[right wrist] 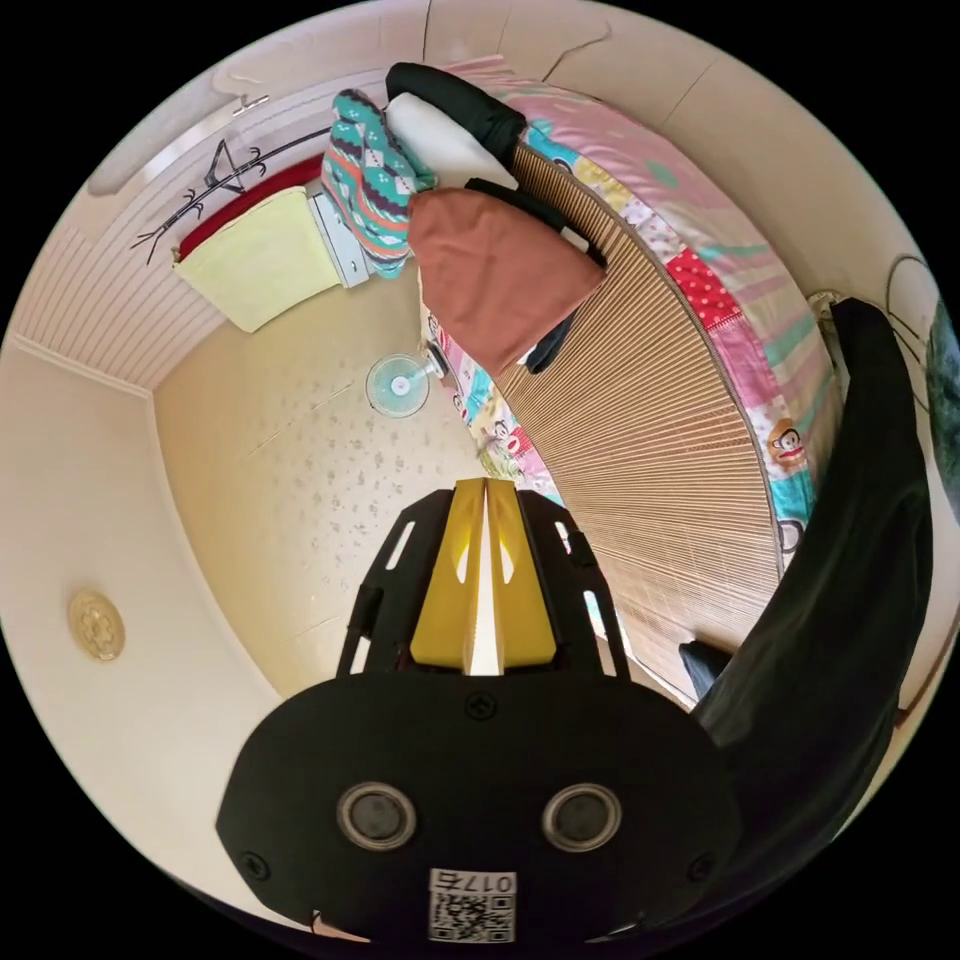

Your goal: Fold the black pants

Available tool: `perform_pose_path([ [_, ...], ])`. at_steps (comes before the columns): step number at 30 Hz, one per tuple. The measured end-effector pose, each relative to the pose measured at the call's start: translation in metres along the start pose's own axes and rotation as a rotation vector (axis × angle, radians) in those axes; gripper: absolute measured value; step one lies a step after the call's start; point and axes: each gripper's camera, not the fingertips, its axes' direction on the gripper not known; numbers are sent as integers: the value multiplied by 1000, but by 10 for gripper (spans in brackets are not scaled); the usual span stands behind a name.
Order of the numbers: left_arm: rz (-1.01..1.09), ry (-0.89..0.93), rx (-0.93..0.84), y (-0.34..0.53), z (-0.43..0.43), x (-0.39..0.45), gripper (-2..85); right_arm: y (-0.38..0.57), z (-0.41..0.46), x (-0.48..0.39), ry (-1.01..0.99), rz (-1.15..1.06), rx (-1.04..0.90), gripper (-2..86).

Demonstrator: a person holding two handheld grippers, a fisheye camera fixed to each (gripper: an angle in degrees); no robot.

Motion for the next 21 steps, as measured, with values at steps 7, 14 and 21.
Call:
perform_pose_path([
  [7, -66, -86, -9, -13, 34, 10, 85, 10, -61, 45, -63, 56, 108, 3],
  [14, 113, 128, -226, -15, 49, 31, 51, 22, -129, 101, 15, 69, 228, 3],
  [21, 412, 630, -400, -15, 53, 103, -1, -18, -68, 104, 10, -42, 15, 3],
])
